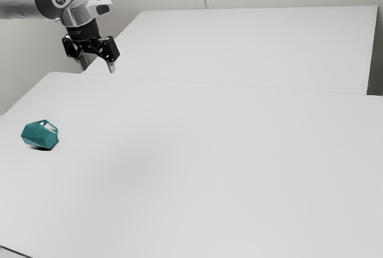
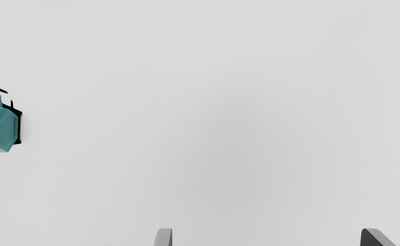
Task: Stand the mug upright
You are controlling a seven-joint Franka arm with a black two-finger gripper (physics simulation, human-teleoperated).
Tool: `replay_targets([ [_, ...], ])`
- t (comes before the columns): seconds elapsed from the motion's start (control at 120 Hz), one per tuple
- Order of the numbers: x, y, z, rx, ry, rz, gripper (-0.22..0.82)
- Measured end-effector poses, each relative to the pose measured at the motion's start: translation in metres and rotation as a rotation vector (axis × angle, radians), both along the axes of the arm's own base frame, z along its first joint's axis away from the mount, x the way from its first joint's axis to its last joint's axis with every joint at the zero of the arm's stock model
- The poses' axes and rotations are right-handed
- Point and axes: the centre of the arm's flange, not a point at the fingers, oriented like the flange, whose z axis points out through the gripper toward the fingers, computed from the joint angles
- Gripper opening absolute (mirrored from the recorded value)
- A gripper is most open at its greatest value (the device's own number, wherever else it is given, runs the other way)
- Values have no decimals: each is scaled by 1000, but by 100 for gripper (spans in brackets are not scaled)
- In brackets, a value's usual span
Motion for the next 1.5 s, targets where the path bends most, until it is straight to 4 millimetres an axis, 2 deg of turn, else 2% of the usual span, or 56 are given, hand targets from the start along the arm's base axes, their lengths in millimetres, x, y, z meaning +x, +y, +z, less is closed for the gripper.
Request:
replay_targets([
  [0.325, -4, 6, 4, -4, -6, 14, 60],
  [0.458, -13, 6, 10, -18, -16, 12, 60],
  [0.617, -14, 12, -5, -95, -1, -23, 60],
  [0.825, -8, 42, -34, -174, 8, -109, 60],
  [0.892, -7, 60, -42, -187, 12, -121, 60],
  [0.942, -11, 84, -46, -193, 8, -110, 60],
  [1.017, -22, 134, -52, -200, 0, -60, 60],
  [1.1, -44, 194, -57, -206, -13, 12, 60],
  [1.167, -60, 228, -61, -208, -21, 47, 60],
  [1.225, -64, 242, -68, -219, -22, 48, 60],
  [1.367, -49, 252, -90, -256, -23, -9, 60],
  [1.5, -47, 294, -112, -302, -48, -9, 60],
])
